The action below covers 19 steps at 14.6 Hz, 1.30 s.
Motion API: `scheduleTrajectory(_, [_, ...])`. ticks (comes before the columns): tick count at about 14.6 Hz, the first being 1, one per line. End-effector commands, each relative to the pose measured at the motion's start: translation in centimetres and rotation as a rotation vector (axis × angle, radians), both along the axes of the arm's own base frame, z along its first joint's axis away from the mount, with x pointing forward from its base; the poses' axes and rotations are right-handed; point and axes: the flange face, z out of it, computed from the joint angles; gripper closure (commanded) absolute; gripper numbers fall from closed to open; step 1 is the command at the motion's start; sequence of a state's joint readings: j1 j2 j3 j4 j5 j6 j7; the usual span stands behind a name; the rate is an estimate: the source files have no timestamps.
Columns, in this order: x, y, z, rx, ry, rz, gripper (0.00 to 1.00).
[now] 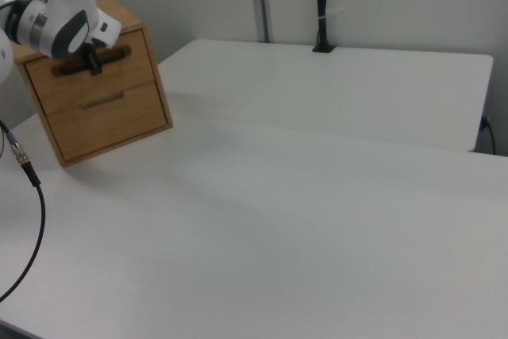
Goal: Open the drawer by sliding it
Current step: 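Pull the handle away from the cabinet, sliding the drawer out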
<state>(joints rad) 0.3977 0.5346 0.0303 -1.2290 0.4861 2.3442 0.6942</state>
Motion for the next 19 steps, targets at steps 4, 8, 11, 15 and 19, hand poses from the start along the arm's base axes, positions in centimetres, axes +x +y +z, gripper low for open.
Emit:
scheduleTrajectory(4, [0.4, 0.5, -0.1, -0.017, -0.039, 0.006, 0.80])
scheduleTrajectory(8, [0.1, -0.9, 0.0, -0.047, -0.017, 0.012, 0.89])
scheduleTrajectory(11, [-0.8, -3.7, -0.4, -0.083, 0.038, 0.051, 0.90])
scheduleTrajectory(15, [-1.6, -7.6, 0.2, -0.106, 0.093, 0.079, 0.90])
scheduleTrajectory(19, [-4.4, -13.7, 0.3, -0.114, 0.150, 0.159, 0.90])
